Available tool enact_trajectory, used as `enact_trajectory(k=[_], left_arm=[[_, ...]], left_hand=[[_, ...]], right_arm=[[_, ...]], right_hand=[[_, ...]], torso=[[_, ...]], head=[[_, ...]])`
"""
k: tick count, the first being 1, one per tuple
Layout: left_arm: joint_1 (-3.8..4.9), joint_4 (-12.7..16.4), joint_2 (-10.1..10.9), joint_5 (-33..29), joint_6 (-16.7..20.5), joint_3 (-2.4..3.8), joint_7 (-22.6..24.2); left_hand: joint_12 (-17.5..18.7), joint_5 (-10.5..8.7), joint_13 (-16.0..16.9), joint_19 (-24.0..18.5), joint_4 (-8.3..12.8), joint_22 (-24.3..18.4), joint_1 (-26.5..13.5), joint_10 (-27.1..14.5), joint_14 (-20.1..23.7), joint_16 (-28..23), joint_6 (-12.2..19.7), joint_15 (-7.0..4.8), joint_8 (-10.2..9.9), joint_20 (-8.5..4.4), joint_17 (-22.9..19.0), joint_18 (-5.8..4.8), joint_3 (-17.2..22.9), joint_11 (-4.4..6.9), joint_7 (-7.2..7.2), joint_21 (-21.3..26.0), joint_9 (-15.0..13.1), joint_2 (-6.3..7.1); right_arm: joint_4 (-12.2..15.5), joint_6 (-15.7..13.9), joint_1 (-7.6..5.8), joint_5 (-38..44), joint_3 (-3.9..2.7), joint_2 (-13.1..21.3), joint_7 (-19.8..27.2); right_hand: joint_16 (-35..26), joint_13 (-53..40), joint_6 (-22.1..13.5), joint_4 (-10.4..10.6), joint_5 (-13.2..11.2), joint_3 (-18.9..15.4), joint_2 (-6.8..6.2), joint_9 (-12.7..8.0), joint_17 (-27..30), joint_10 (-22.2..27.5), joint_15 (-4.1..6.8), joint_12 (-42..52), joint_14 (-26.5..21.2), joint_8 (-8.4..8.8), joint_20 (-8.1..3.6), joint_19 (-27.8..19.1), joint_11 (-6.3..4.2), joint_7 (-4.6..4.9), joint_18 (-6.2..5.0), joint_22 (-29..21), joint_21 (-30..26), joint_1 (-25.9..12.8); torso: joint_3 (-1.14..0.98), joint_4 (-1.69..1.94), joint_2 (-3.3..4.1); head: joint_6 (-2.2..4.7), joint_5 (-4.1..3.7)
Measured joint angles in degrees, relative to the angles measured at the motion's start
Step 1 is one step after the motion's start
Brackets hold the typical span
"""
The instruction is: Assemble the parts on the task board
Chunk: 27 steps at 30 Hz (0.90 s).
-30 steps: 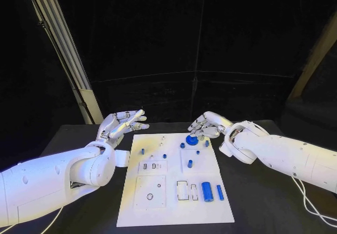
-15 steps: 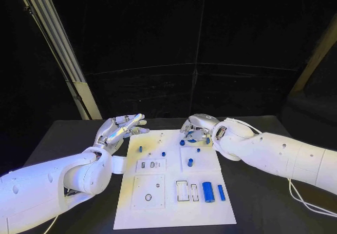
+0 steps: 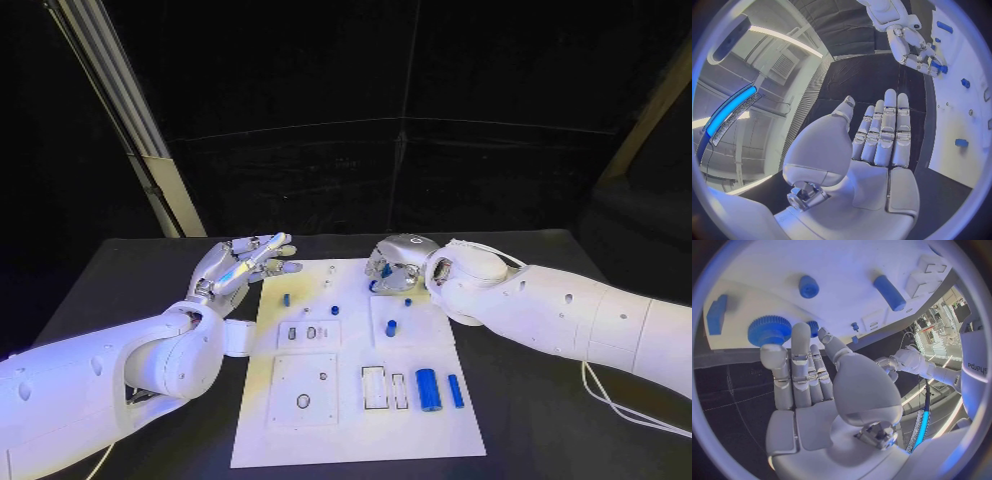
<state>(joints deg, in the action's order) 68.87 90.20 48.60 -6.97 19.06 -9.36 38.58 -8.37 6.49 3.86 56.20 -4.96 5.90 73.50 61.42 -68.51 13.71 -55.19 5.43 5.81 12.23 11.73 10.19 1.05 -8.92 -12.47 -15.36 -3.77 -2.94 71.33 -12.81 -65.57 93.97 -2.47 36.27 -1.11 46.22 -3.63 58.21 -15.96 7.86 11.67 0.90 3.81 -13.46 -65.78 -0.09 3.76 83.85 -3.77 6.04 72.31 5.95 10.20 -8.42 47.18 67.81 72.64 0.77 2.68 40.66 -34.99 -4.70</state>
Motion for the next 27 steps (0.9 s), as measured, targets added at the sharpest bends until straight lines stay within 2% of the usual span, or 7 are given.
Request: enact_trajectory(k=[12, 16, 17, 19, 21, 24, 27], left_arm=[[-0.02, -0.3, 0.0, 0.0, -0.3, 0.00, 0.0], [-0.02, -0.4, -0.1, 0.0, -0.4, -0.01, 0.0], [-0.02, -0.4, -0.1, 0.0, -0.4, -0.01, 0.0], [-0.02, -0.4, -0.1, 0.0, -0.4, -0.01, 0.0], [-0.02, -0.4, -0.1, 0.0, -0.4, -0.01, 0.0], [-0.02, -0.4, 0.0, 0.0, -0.5, -0.01, 0.0], [-0.02, -0.5, 0.0, 0.0, -0.5, -0.01, 0.0]], left_hand=[[0.4, 0.00, -0.1, 0.0, 0.2, -0.2, 0.0, 0.0, 0.0, 0.0, 0.0, 0.00, -0.2, 0.00, 0.2, 0.00, -0.2, 0.00, 0.00, 0.2, 0.0, 0.00], [0.4, 0.00, -0.1, 0.0, 0.2, -0.2, -0.2, -0.2, 0.0, 0.0, 0.0, 0.00, -0.2, 0.00, 0.2, 0.00, -0.2, -0.20, 0.00, 0.2, 0.0, -0.21], [0.4, 0.00, -0.1, 0.0, 0.2, -0.2, -0.2, -0.2, 0.0, 0.0, 0.0, 0.00, -0.2, 0.00, 0.3, 0.00, -0.2, -0.20, 0.00, 0.2, 0.0, -0.21], [0.4, 0.00, 0.0, 0.0, 0.2, -0.2, -0.2, -0.2, 0.0, -0.2, 0.0, 0.00, -0.2, 0.00, 0.3, 0.00, -0.2, -0.20, 0.00, 0.2, 0.0, -0.21], [0.4, 0.00, -0.1, 0.0, 0.2, -0.2, -0.2, -0.2, 0.1, -0.2, 0.0, 0.14, -0.2, 0.00, 0.3, 0.00, -0.2, -0.20, 0.00, 0.2, 0.0, -0.21], [0.4, 0.00, 0.0, 0.0, 0.2, -0.2, -0.2, -0.2, 0.2, -0.2, 0.0, 0.21, -0.2, 0.00, 0.3, 0.00, -0.2, -0.20, 0.00, 0.2, 0.0, -0.21], [0.6, 0.00, -0.1, 0.0, 0.3, -0.3, -0.2, -0.2, 0.2, -0.2, 0.1, 0.21, -0.5, 0.00, 0.4, 0.00, -0.3, -0.20, -0.05, 0.4, 0.0, -0.21]], right_arm=[[0.0, 3.1, -0.04, 1.7, -0.02, -0.1, -1.3], [-0.3, 3.5, -0.04, 2.0, -0.02, -0.4, -1.5], [-0.3, 3.5, -0.06, 2.1, -0.05, -0.4, -1.6], [-0.4, 3.6, -0.12, 2.2, -0.08, -0.5, -1.6], [-0.4, 3.7, -0.14, 2.3, -0.10, -0.5, -1.6], [-0.5, 3.6, -0.18, 2.4, -0.11, -0.6, -1.6], [-0.5, 3.4, -0.19, 2.5, -0.12, -0.6, -1.7]], right_hand=[[2.6, -0.1, 0.0, 0.5, 0.0, 1.2, -0.27, 0.0, -0.1, 0.4, 0.00, 0.0, 0.0, 0.00, 0.20, 0.2, -0.02, 0.00, -0.02, 2.9, 2.3, -0.3], [3.4, -0.1, 0.0, 0.7, 0.0, 2.3, 0.40, 0.0, -0.1, 0.4, 0.00, 0.0, 0.0, 0.00, -0.01, 0.4, -0.02, 0.00, 0.13, 3.8, 3.1, -0.1], [3.7, -0.1, 0.0, 0.8, -0.2, 2.6, 0.84, 0.0, -0.1, 0.4, -0.02, 0.0, 0.0, 0.00, -0.01, 0.4, -0.02, 0.00, 0.89, 4.1, 3.3, -0.2], [4.3, -0.1, 0.4, 0.9, -0.5, 3.5, 1.10, 0.0, -0.1, 0.1, -0.22, 0.0, -0.2, 0.00, -0.01, 0.4, -0.28, -0.22, 0.89, 4.7, 3.8, 0.0], [4.8, -0.1, 1.0, 1.2, -1.0, 4.5, 1.96, 0.0, -0.1, -0.5, 0.09, 0.0, -0.5, 0.00, 0.07, 0.7, -0.39, -0.27, 0.88, 5.3, 4.3, -0.2], [5.5, -0.2, 1.6, 2.0, -1.0, 5.5, 2.42, 0.1, 0.0, -1.5, 0.10, 0.0, -0.5, -0.02, -0.02, 0.8, -0.63, -0.70, 0.88, 6.3, 5.1, -0.6], [6.2, -0.2, 2.3, 3.4, -1.2, 6.7, 3.01, 0.1, 0.2, -2.3, 0.40, 0.0, -0.8, -0.23, -0.22, 1.0, -0.94, -0.98, 0.88, 7.0, 5.6, -1.3]], torso=[[0.04, 0.06, 0.38], [0.05, 0.08, 0.44], [0.05, 0.08, 0.47], [0.05, 0.09, 0.50], [0.06, 0.09, 0.54], [0.07, 0.09, 0.59], [0.09, 0.09, 0.64]], head=[[-0.18, 0.08], [-0.16, 0.12], [-0.15, 0.13], [-0.15, 0.14], [-0.15, 0.16], [-0.20, 0.18], [-0.23, 0.18]])
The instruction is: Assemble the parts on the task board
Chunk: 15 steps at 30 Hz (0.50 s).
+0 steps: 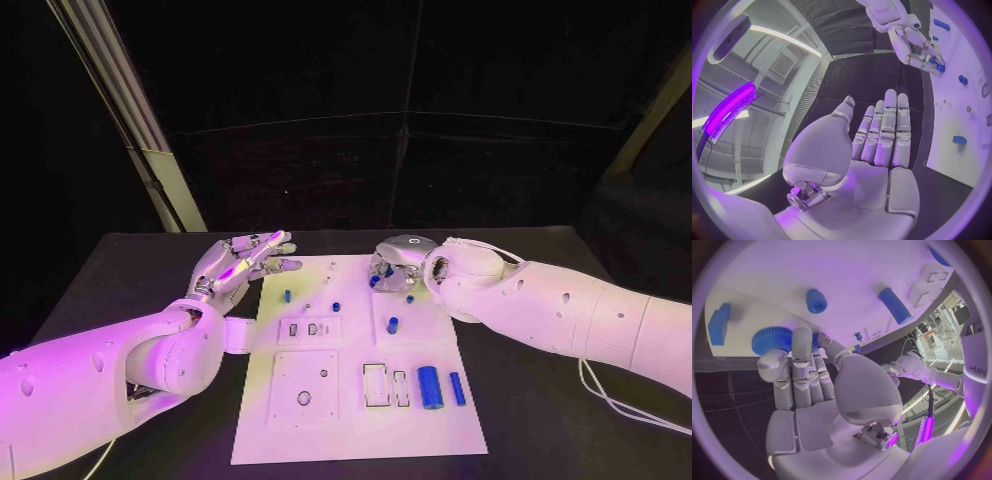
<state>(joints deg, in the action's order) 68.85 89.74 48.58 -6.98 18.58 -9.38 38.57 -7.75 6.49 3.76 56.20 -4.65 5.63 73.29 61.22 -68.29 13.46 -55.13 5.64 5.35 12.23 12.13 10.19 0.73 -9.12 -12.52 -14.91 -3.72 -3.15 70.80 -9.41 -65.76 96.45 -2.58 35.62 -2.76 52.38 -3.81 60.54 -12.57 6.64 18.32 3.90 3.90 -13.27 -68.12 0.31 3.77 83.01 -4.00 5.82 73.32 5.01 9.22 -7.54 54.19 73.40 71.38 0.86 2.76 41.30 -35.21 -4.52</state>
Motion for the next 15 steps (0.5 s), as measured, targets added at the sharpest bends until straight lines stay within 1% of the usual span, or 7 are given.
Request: enact_trajectory(k=[1, 2, 5, 6, 8, 12, 15], left_arm=[[0.00, 0.0, 0.0, 0.0, 0.0, 0.00, 0.0], [0.00, 0.0, 0.0, 0.0, 0.0, 0.00, 0.0], [0.00, 0.0, 0.0, 0.0, 0.0, 0.00, 0.0], [0.00, 0.0, 0.1, 0.0, 0.0, 0.00, 0.0], [0.00, 0.0, 0.1, 0.0, 0.0, 0.00, -0.1], [0.00, 0.0, 0.2, 0.0, 0.0, -0.01, -0.1], [0.00, 0.0, 0.2, 0.0, 0.0, -0.01, -0.1]], left_hand=[[0.0, 0.00, 0.0, 0.0, 0.0, 0.0, 0.0, 0.0, 0.0, 0.0, 0.2, 0.00, 0.0, 0.00, 0.0, 0.00, 0.0, 0.00, -0.17, 0.0, 0.0, 0.00], [0.0, 0.00, 0.0, 0.1, 0.0, 0.0, 0.0, 0.0, 0.0, 0.0, 0.2, 0.00, 0.0, 0.09, 0.0, 0.00, 0.0, 0.00, -0.17, 0.0, 0.0, 0.00], [0.0, 0.00, 0.0, 0.2, 0.0, 0.0, 0.0, 0.0, 0.0, 0.0, 0.2, 0.00, 0.0, 0.15, 0.1, 0.00, 0.0, 0.00, -0.17, 0.0, 0.0, 0.00], [0.0, 0.00, 0.0, 0.2, 0.0, 0.0, 0.0, 0.0, 0.0, -0.1, 0.2, 0.00, 0.0, 0.15, 0.1, -0.01, 0.0, -0.03, -0.16, 0.0, 0.0, 0.00], [0.0, 0.00, 0.0, 0.2, 0.0, -0.1, 0.0, -0.2, 0.0, -0.3, 0.2, 0.00, 0.0, 0.15, 0.2, 0.00, 0.0, -0.21, -0.16, 0.0, 0.0, 0.00], [0.0, 0.00, 0.0, 0.2, 0.0, -0.1, 0.0, -0.2, 0.0, -0.3, 0.2, 0.00, 0.0, 0.16, 0.1, 0.00, 0.0, -0.21, -0.16, 0.0, 0.0, 0.00], [0.0, 0.00, 0.0, 0.2, 0.0, -0.2, 0.0, -0.2, 0.0, -0.3, 0.2, 0.00, -0.2, 0.15, 0.2, -0.01, 0.0, -0.21, -0.16, 0.2, 0.0, 0.00]], right_arm=[[0.0, -0.1, 0.00, 0.0, 0.00, 0.0, 0.0], [0.0, -0.3, 0.00, 0.0, 0.02, 0.0, 0.0], [0.1, -0.9, 0.06, 0.0, 0.08, 0.0, 0.0], [0.3, -1.3, 0.10, -0.1, 0.08, 0.1, 0.0], [0.7, -1.9, 0.12, -0.2, 0.08, 0.2, 0.0], [1.2, -4.0, 0.10, -0.5, 0.08, 0.2, -0.2], [1.1, -5.5, -0.15, -0.8, 0.07, -0.2, -0.4]], right_hand=[[0.3, -0.1, 0.2, 0.4, 0.0, 0.2, 0.15, 0.0, 0.1, -0.2, 0.00, 0.0, 0.0, -0.06, 0.00, 0.0, -0.10, -0.15, 0.00, 0.2, 0.1, -0.2], [0.3, -0.1, 0.5, 0.6, 0.0, 0.5, 0.03, 0.0, 0.1, -0.4, 0.13, 0.0, -0.1, -0.15, 0.00, 0.0, -0.32, -0.25, -0.01, 0.4, 0.3, -0.6], [0.8, -0.2, 1.1, 1.6, -0.3, 1.0, -0.05, 0.0, 0.3, -1.2, 0.31, 0.0, -0.3, -0.25, -0.20, 0.2, -0.50, -0.51, 0.00, 0.9, 0.7, -0.9], [1.0, -0.2, 1.2, 1.9, -0.7, 1.3, -0.05, 0.0, 0.4, -1.6, 0.31, 0.0, -0.3, -0.35, -0.20, 0.2, -0.51, -0.53, -0.01, 1.0, 0.7, -0.9], [1.3, -0.2, 1.4, 2.4, -1.0, 1.8, -0.05, 0.2, 0.5, -2.0, 0.52, 0.0, -0.5, -0.37, -0.20, 0.2, -0.91, -0.47, -0.01, 1.1, 0.9, -0.9], [1.4, -0.2, 1.6, 2.7, -1.0, 2.1, -0.35, 0.3, 0.6, -2.0, 0.52, 0.0, -0.5, -0.37, -0.20, 0.2, -0.92, -0.50, -0.01, 1.3, 0.9, -1.2], [1.4, -0.2, 1.6, 2.7, -1.0, 2.1, -0.35, 0.3, 0.6, -2.0, 0.52, 0.0, -0.5, -0.37, -0.20, 0.2, -0.92, -0.51, -0.01, 1.3, 0.9, -1.2]], torso=[[0.00, 0.00, 0.01], [0.00, 0.00, 0.02], [0.02, -0.01, 0.05], [0.03, -0.01, 0.06], [0.04, -0.01, 0.08], [0.08, -0.01, 0.12], [0.11, 0.01, 0.18]], head=[[0.00, 0.00], [-0.01, 0.00], [-0.05, 0.00], [-0.05, 0.00], [-0.05, 0.00], [0.14, 0.00], [0.30, -0.01]])
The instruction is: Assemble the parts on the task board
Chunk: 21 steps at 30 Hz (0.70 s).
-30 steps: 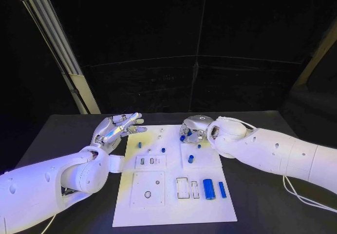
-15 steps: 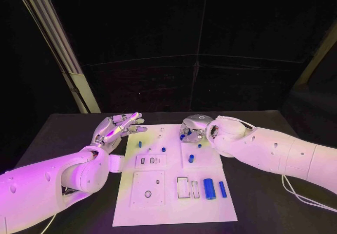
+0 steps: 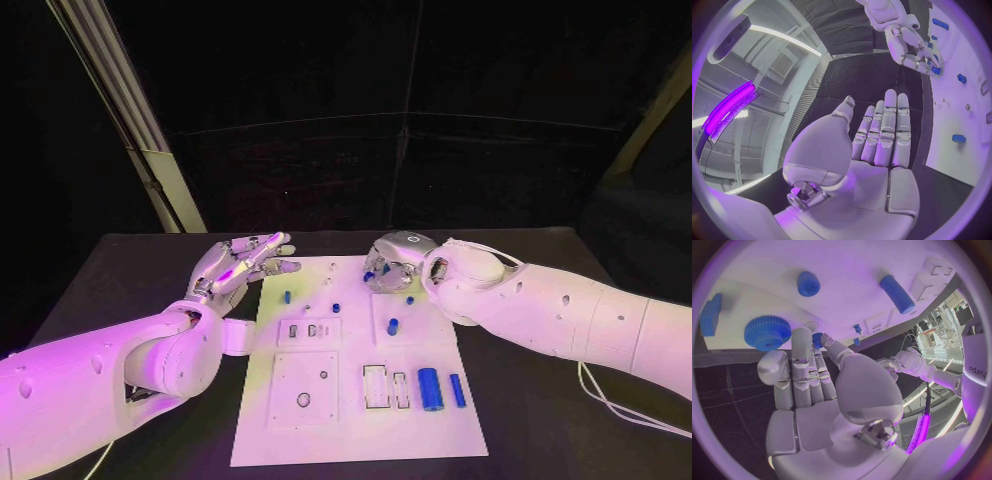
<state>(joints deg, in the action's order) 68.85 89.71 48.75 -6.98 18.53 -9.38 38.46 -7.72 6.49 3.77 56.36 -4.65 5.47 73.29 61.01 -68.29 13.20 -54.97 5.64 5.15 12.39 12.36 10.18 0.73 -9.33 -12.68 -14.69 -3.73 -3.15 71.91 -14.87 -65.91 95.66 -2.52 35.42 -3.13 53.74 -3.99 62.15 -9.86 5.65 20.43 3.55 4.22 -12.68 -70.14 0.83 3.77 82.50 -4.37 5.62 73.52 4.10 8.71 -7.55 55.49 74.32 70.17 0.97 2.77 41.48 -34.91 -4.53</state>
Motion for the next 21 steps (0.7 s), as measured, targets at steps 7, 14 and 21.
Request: enact_trajectory(k=[7, 14, 21], left_arm=[[0.01, 0.1, 0.0, 0.0, 0.0, 0.00, -0.1], [0.01, 0.1, -0.1, 0.0, 0.0, 0.00, -0.2], [0.02, 0.1, -0.2, 0.0, 0.0, 0.00, -0.3]], left_hand=[[0.2, 0.00, 0.0, 0.0, 0.0, 0.0, 0.0, 0.0, 0.0, 0.0, 0.0, 0.00, 0.0, 0.00, 0.0, 0.00, 0.0, 0.00, 0.00, 0.0, 0.0, 0.00], [0.2, 0.00, 0.0, 0.0, 0.2, -0.1, 0.0, 0.0, 0.0, 0.0, 0.0, 0.00, 0.0, 0.00, 0.1, 0.00, -0.2, 0.00, 0.00, 0.0, 0.0, 0.00], [0.2, 0.00, 0.0, 0.0, 0.3, -0.1, 0.0, 0.0, 0.0, -0.2, 0.0, 0.00, 0.0, 0.00, 0.1, -0.01, 0.0, 0.00, 0.00, 0.0, 0.0, 0.00]], right_arm=[[-2.3, -2.9, -0.89, -0.5, -0.08, -3.0, -0.6], [-5.6, -4.1, -1.18, -0.8, -0.07, -6.7, -0.8], [-8.8, -4.1, -1.37, -1.1, -0.06, -9.6, -0.7]], right_hand=[[0.2, 0.0, 0.1, 0.3, -0.3, 0.3, -0.37, 0.0, 0.2, 0.0, 0.00, 0.0, 0.0, 0.06, 0.00, 0.0, 0.00, -0.07, -0.01, 0.1, 0.2, 0.1], [0.5, 0.0, 0.1, 0.8, -0.3, 1.0, -0.93, 0.0, 0.4, 0.0, -0.21, 0.0, -0.2, 0.17, 0.00, 0.0, 0.00, -0.07, -0.01, 0.2, 0.2, 0.5], [0.8, 0.1, 0.1, 0.9, -0.3, 1.3, -1.00, 0.0, 0.6, 0.2, -0.21, 0.0, -0.2, 0.30, 0.00, 0.0, 0.22, -0.08, -0.01, 0.3, 0.4, 0.4]], torso=[[0.04, 0.25, 0.14], [0.08, 0.32, 0.25], [0.13, 0.36, 0.36]], head=[[0.38, 0.09], [0.30, 0.40], [0.29, 0.41]])
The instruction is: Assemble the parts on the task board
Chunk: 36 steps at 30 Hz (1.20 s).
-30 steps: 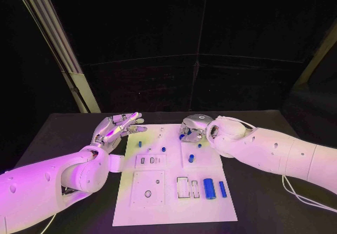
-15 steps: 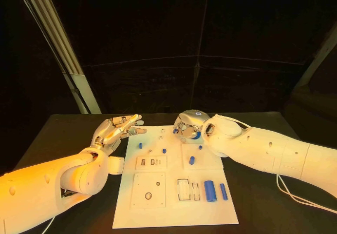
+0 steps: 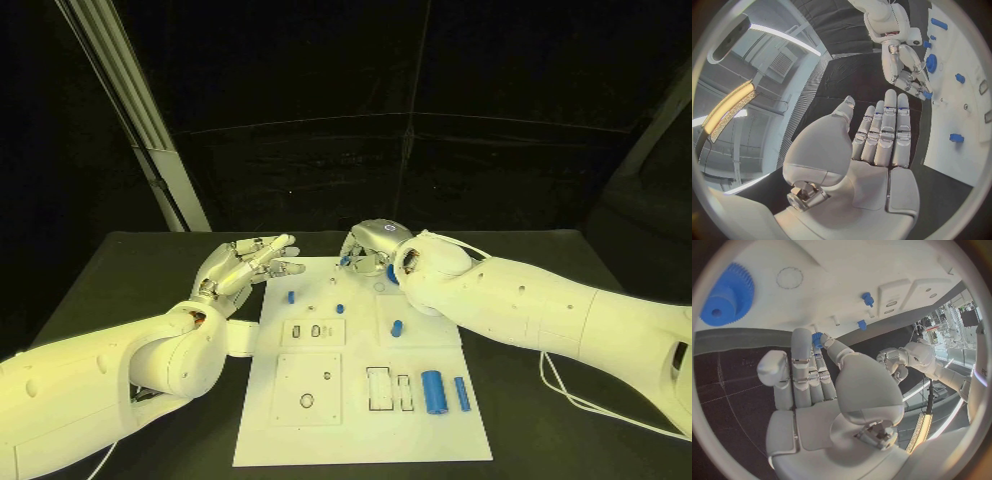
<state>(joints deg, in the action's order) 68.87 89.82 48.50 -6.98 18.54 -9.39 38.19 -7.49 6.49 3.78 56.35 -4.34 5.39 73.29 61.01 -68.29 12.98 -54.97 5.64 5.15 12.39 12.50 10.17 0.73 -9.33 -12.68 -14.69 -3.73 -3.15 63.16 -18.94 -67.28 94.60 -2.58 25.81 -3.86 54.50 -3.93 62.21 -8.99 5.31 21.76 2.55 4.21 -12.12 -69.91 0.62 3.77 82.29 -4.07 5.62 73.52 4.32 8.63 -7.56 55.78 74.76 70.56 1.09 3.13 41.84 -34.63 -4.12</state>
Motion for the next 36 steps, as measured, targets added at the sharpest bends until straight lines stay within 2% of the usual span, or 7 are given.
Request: enact_trajectory(k=[8, 28, 32, 36], left_arm=[[0.02, 0.1, 0.0, 0.0, 0.0, 0.00, -0.1], [0.04, 0.0, -0.1, 0.0, -0.2, 0.01, -0.4], [0.04, 0.0, -0.2, 0.0, -0.3, 0.01, -0.5], [0.04, 0.0, -0.2, 0.0, -0.4, 0.01, -0.6]], left_hand=[[0.0, 0.00, 0.0, 0.0, 0.0, 0.0, 0.0, 0.0, 0.0, 0.0, 0.2, 0.00, -0.2, 0.00, 0.0, 0.00, 0.0, 0.00, -0.20, 0.0, 0.0, 0.00], [0.2, 0.00, 0.0, 0.0, 0.2, -0.1, 0.0, -0.2, 0.0, 0.0, 0.2, 0.00, -0.2, 0.00, 0.1, 0.00, -0.2, -0.20, -0.20, 0.2, 0.0, 0.00], [0.2, 0.00, 0.0, 0.0, 0.2, -0.2, 0.0, -0.2, 0.0, 0.0, 0.2, 0.00, -0.2, 0.00, 0.2, 0.00, -0.2, -0.20, -0.20, 0.2, 0.0, 0.00], [0.2, 0.00, 0.0, 0.0, 0.2, -0.2, 0.0, -0.3, 0.0, -0.2, 0.2, 0.00, -0.3, 0.00, 0.2, 0.00, -0.2, -0.08, -0.20, 0.2, 0.0, 0.00]], right_arm=[[-2.2, 1.0, -0.12, -0.5, 0.00, -1.7, 0.1], [-4.8, 2.3, -0.29, -0.5, -0.04, -4.1, -0.2], [-5.2, 2.4, -0.24, -0.2, -0.02, -4.4, -0.5], [-5.5, 2.5, -0.22, 0.0, -0.01, -4.6, -0.8]], right_hand=[[0.0, 0.0, 0.0, 0.2, 0.0, 0.2, -0.24, 0.0, 0.1, 0.0, -0.21, 0.0, -0.2, 0.15, 0.00, 0.0, 0.00, 0.00, 0.00, 0.0, 0.0, 0.2], [0.2, 0.0, -0.2, 0.6, -0.1, 0.6, -0.53, -0.2, 0.3, 0.4, -0.21, 0.0, -0.2, 0.65, 0.00, 0.0, 0.37, 0.10, -0.01, 0.0, 0.0, 0.1], [0.2, 0.1, -0.3, 0.8, -0.1, 0.8, -0.98, -0.2, 0.4, 0.5, -0.30, 0.0, -0.3, 0.65, 0.00, 0.0, 0.50, 0.13, 0.00, -0.1, 0.0, 0.1], [0.6, 0.1, -1.0, 1.3, -0.1, 1.3, -1.74, -0.2, 0.7, 1.7, -0.56, 0.0, -0.6, 0.61, 0.11, -0.1, 0.82, 0.78, -0.01, -0.3, 0.0, 0.1]], torso=[[0.04, 0.00, 0.20], [0.16, -0.01, 0.33], [0.20, 0.01, 0.33], [0.25, 0.08, 0.31]], head=[[-0.07, 0.10], [-0.08, 0.15], [-0.08, 0.16], [-0.16, 0.10]])
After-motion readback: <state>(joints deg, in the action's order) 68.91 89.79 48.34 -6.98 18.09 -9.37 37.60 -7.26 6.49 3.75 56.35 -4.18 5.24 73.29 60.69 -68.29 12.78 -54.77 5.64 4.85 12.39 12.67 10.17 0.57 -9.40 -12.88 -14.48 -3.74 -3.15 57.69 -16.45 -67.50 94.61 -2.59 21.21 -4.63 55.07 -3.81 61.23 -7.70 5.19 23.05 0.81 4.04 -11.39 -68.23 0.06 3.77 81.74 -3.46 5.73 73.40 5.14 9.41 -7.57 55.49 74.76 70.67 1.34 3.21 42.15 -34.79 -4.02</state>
